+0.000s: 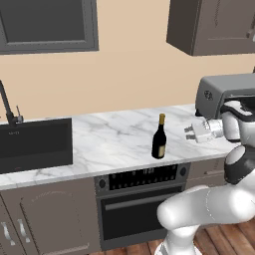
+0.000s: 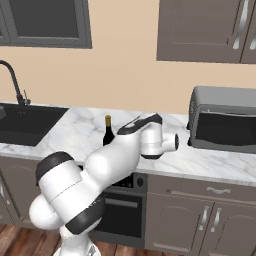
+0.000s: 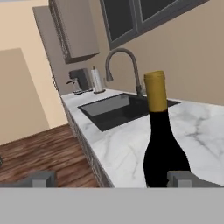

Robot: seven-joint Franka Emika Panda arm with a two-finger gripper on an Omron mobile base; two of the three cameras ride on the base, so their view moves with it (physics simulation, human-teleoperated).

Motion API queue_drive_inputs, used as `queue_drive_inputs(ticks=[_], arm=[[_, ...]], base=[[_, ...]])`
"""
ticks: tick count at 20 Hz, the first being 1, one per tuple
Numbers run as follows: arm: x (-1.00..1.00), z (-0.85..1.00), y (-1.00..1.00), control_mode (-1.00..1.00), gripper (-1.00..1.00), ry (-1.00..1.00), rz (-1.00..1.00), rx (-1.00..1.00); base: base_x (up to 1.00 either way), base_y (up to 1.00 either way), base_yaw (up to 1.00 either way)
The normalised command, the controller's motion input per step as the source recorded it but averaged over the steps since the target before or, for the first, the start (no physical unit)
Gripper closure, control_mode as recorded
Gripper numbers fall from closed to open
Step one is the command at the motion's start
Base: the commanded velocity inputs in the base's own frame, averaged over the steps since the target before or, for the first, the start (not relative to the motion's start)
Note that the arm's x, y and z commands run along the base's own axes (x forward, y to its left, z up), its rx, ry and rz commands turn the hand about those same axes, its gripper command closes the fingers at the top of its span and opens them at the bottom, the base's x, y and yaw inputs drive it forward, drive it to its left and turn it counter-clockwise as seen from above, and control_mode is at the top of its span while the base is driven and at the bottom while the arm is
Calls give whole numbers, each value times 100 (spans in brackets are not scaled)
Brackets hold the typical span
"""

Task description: There is a wine glass and glass cup on the dining counter. Place the wine bottle next to the wine glass and the juice bottle next to the glass cup.

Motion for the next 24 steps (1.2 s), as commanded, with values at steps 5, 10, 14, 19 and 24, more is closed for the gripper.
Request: queue_drive_inputs(ticks=[5, 10, 14, 19, 24], arm=[[40, -10, 0, -100, -100, -6, 0, 0], [32, -5, 0, -100, -100, -8, 1, 0], [16, -5, 8, -100, -100, -14, 3, 0], [34, -9, 6, -100, -100, -6, 0, 0], [26, -13, 3, -100, -100, -2, 0, -1]], base=[[0, 0, 0], [0, 0, 0], [0, 0, 0], [0, 0, 0], [0, 0, 0]])
